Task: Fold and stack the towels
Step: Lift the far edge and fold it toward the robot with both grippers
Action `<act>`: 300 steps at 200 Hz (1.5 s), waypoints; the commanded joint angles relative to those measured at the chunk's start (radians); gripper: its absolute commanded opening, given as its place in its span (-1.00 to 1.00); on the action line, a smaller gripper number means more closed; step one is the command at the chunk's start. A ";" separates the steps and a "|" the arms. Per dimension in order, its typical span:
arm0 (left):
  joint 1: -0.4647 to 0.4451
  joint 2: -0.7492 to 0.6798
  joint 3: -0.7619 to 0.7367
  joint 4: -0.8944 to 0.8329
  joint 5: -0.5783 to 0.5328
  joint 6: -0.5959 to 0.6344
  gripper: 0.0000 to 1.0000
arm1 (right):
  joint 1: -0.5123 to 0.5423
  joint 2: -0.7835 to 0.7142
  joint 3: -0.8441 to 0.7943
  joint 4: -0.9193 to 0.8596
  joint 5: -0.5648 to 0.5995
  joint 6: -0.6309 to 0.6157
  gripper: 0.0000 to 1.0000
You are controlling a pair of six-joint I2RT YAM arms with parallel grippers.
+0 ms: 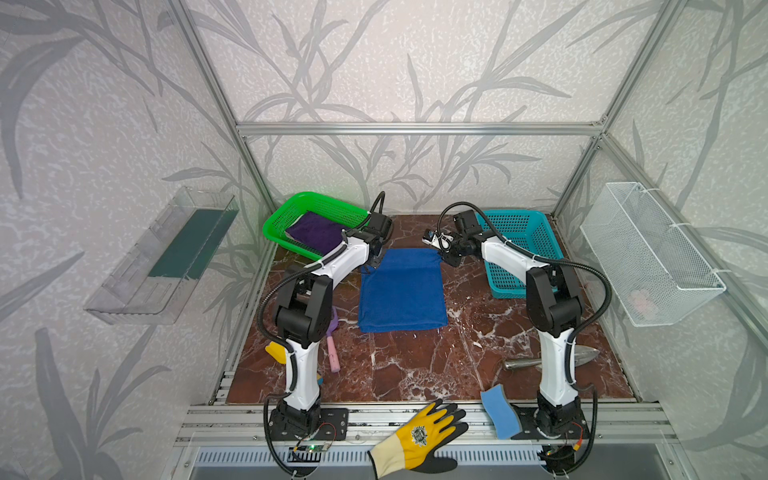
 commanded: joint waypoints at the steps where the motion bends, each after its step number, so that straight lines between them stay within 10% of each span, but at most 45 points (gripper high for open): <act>1: 0.006 -0.090 -0.061 0.072 -0.008 -0.003 -1.00 | 0.005 -0.072 -0.051 0.043 -0.025 0.007 -1.00; 300: -0.091 -0.408 -0.422 -0.163 0.172 -0.327 -1.00 | 0.123 -0.428 -0.471 -0.111 -0.023 0.337 -1.00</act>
